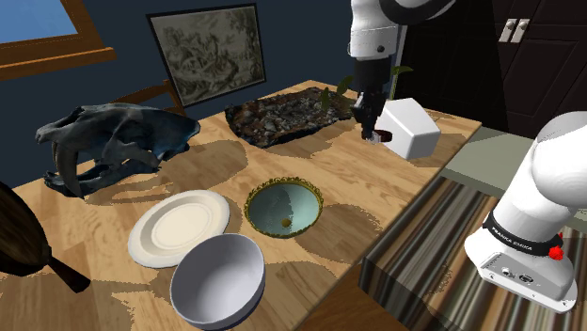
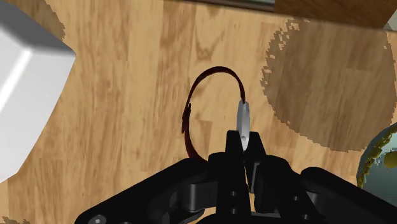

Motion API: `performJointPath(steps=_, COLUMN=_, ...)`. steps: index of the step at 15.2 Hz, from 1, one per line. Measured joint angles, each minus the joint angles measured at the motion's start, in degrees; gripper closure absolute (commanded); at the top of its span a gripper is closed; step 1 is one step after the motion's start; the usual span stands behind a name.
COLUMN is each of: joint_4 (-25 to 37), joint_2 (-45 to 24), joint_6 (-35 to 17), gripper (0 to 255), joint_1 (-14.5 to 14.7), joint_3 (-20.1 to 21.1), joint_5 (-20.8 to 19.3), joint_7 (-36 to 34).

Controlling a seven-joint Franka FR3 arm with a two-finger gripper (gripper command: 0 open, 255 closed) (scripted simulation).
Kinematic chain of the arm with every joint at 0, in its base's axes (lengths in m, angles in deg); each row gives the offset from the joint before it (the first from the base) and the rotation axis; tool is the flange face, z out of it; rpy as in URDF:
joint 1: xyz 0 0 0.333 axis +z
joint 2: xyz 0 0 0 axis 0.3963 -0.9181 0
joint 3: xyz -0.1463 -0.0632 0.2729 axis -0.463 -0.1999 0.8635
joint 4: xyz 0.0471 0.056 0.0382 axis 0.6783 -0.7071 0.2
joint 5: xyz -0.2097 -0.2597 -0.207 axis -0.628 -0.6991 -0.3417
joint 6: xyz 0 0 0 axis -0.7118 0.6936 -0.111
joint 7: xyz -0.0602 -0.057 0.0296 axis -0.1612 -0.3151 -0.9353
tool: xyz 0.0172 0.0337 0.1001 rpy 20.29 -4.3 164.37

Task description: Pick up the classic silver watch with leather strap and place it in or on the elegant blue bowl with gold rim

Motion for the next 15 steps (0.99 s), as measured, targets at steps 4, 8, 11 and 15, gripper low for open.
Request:
performJointPath(steps=4, joint_4=2.9, joint_2=-1.1, joint_6=1.6, gripper=255, joint_1=0.4, joint_3=1.1, joint_5=0.3, joint_7=-1.7)
performJointPath(steps=8, joint_4=8.4, joint_2=-6.3, joint_6=1.1, gripper=255, joint_1=1.5, joint_3=4.9, joint_5=1.0, joint_7=-6.7)
performJointPath(steps=11, joint_4=12.6, joint_2=-10.7, joint_6=0.3, gripper=255, joint_1=2.3, joint_3=8.0, joint_5=1.0, joint_7=-10.9)
performJointPath(steps=15, joint_4=19.4, joint_2=-17.9, joint_6=-0.7, gripper=255, joint_1=3.4, joint_3=12.2, joint_5=-0.4, joint_7=-17.1)
